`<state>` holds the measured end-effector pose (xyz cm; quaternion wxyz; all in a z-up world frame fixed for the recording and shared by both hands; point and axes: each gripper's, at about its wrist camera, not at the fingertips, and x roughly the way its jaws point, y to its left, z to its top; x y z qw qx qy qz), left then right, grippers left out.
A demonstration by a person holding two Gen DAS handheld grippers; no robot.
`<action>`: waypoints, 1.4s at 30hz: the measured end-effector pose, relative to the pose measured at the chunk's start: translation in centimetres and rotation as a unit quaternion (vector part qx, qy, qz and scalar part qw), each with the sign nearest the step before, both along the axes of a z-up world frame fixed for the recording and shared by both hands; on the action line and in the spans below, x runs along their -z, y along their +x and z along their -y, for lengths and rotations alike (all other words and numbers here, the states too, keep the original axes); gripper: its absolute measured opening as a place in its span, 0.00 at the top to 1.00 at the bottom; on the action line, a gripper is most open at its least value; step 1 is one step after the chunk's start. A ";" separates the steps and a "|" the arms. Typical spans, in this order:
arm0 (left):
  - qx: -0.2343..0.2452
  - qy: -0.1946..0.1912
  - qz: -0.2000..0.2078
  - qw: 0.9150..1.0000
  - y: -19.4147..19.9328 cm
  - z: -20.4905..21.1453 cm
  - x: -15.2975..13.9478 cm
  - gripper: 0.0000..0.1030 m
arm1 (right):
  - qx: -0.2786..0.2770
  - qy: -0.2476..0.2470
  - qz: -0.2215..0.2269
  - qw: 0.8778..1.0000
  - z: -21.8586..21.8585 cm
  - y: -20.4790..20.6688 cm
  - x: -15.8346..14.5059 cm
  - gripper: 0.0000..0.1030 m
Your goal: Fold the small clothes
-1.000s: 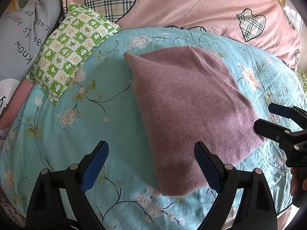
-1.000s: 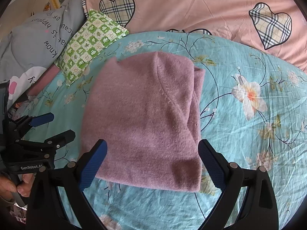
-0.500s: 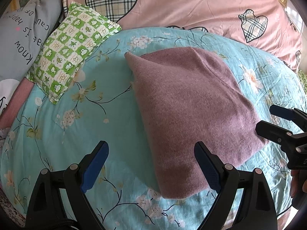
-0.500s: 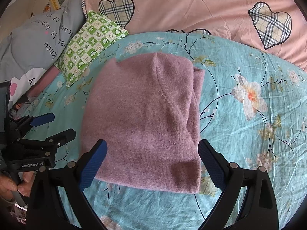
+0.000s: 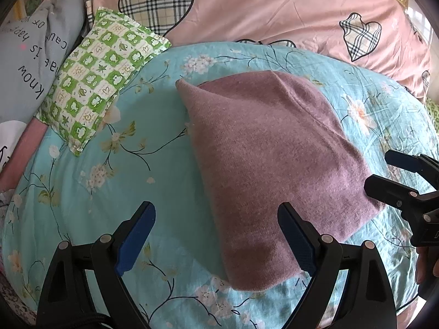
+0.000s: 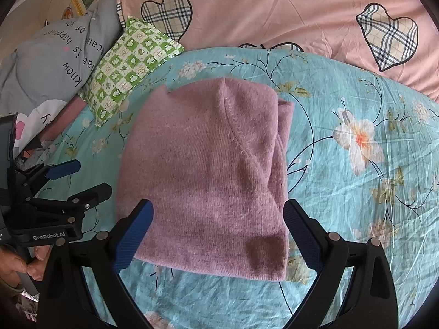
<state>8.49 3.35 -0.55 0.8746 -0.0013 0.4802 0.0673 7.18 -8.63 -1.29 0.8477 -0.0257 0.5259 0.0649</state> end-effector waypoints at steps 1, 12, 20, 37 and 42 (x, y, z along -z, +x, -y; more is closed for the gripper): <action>-0.001 0.001 0.000 1.000 0.0 0.0 0.0 0.12 | 0.000 0.000 0.000 1.000 0.0 0.0 0.0 0.07; -0.007 -0.002 -0.003 1.000 0.2 0.0 0.0 0.11 | 0.000 0.000 0.000 1.000 0.0 0.1 -0.1 0.07; -0.011 -0.003 -0.005 1.000 0.2 -0.1 -0.1 0.11 | 0.002 0.000 0.001 1.000 0.0 0.0 -0.3 0.07; -0.013 -0.006 -0.006 1.000 0.4 -0.2 -0.2 0.11 | 0.004 0.004 0.001 1.000 0.0 0.0 -0.6 0.07; -0.014 -0.005 -0.005 1.000 0.4 -0.3 -0.3 0.11 | 0.004 0.003 0.002 1.000 -0.1 0.1 -0.5 0.07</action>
